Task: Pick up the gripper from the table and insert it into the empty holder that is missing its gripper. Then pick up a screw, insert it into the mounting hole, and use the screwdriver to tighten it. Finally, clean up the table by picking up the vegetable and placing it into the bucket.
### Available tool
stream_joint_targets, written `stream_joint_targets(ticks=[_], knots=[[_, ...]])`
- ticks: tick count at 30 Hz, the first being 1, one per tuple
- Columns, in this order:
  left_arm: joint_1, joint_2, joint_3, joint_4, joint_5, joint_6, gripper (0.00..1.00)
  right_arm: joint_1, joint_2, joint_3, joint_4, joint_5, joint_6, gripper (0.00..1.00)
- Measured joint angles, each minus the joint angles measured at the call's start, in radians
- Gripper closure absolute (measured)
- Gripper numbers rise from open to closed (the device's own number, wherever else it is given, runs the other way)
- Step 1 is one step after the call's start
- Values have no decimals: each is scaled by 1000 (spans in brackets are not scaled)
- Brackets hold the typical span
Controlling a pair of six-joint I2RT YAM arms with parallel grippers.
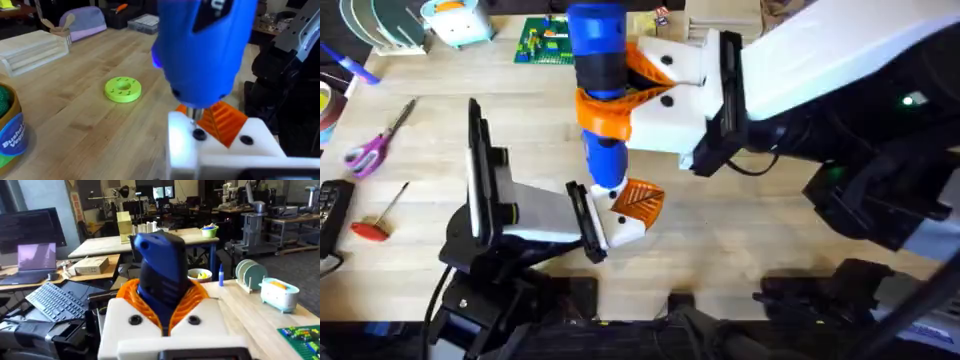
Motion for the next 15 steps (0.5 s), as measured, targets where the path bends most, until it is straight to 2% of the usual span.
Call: stream_joint_targets(ticks=[5,15], knots=[[0,0,0,0,0,0,994,0,-6,0,32,0,0,975],[0,0,0,0,0,0,994,0,-11,0,-6,0,0,975]])
